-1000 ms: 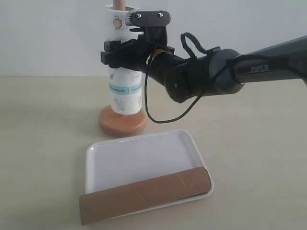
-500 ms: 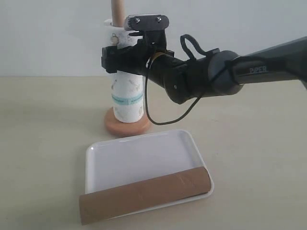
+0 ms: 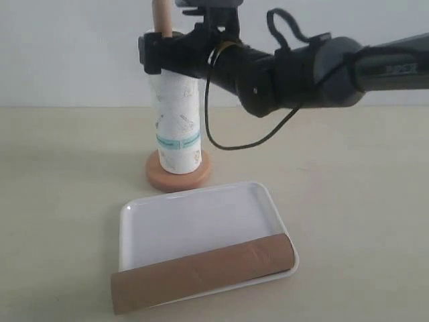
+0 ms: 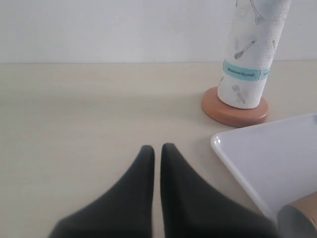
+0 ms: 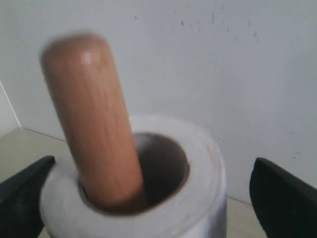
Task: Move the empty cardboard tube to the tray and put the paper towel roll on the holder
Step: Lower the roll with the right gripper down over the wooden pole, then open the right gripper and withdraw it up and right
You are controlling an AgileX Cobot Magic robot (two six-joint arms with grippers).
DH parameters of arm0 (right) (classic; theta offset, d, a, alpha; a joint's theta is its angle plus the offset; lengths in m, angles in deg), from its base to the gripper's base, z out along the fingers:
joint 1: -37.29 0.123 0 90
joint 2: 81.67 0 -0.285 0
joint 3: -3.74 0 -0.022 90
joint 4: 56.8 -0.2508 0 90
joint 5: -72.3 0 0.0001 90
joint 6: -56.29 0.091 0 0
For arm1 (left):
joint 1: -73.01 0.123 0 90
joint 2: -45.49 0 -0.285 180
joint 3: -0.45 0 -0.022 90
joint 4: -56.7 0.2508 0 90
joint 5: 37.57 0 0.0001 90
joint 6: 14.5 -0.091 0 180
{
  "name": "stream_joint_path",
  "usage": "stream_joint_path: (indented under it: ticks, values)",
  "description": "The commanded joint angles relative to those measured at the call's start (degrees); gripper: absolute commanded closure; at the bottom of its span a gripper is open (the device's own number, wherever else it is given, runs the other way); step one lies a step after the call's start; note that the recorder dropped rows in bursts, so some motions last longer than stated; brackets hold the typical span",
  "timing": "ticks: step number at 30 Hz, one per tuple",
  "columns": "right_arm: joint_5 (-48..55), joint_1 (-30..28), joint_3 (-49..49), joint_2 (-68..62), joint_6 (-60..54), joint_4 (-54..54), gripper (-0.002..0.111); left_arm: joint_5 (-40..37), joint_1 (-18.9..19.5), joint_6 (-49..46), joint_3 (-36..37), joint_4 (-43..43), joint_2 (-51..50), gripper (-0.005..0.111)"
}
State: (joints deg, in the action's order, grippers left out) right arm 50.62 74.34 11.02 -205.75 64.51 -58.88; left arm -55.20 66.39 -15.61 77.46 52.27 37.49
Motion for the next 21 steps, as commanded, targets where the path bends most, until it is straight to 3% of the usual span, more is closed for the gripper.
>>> stream_joint_path:
  ticks: [1,21]
  values:
    - [8.8,-0.5,0.1,6.6,0.3,-0.3,0.011,0.0,0.2,0.6,0.2,-0.5,0.2,0.103]
    - [36.8,-0.4,0.1,17.2,-2.8,-0.2,0.011,0.0,0.2,0.6,0.2,-0.5,0.2,0.103]
